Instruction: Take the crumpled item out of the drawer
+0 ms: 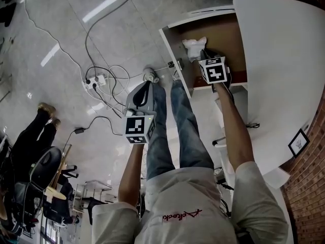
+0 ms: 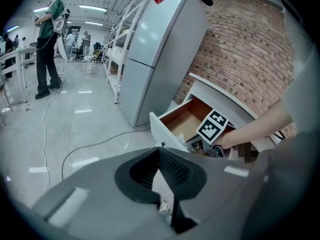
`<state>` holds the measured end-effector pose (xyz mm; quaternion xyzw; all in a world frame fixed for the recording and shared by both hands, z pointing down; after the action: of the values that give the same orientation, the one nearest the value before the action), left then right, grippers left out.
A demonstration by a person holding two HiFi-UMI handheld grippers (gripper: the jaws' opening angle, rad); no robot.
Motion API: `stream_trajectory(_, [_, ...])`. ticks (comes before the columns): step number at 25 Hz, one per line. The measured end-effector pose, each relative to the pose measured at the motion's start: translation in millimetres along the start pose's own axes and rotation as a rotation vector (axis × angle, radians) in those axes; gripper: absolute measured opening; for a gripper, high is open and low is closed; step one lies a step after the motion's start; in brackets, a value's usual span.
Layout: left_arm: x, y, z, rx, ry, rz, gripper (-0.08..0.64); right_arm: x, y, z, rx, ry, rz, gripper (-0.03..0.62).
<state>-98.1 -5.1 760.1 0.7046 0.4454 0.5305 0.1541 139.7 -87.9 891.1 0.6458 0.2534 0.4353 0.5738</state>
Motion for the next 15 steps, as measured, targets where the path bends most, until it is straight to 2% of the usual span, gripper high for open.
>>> stream_trajectory(6, [-1.2,-0.3,-0.3,0.004,-0.001,0.003,0.009,-4.2,-3.5,-1.4,-0.013,0.004,0.013,0.023])
stream_trajectory(15, [-11.7,-7.0,2.8,0.0,0.001,0.028,0.009,-21.9,-26.4,-5.5,0.027,-0.004,0.092,0.02])
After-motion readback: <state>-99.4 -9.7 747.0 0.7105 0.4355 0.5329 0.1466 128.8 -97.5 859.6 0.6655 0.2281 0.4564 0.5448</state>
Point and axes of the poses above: the fingertips, and each gripper's own axes: y forward along the fingers, z to its right, x out of its underside, the point moved 3 cm from there along -y, backward along the fingers, and after that the axes turned 4 degrees about -y, right-handed, at the moved point
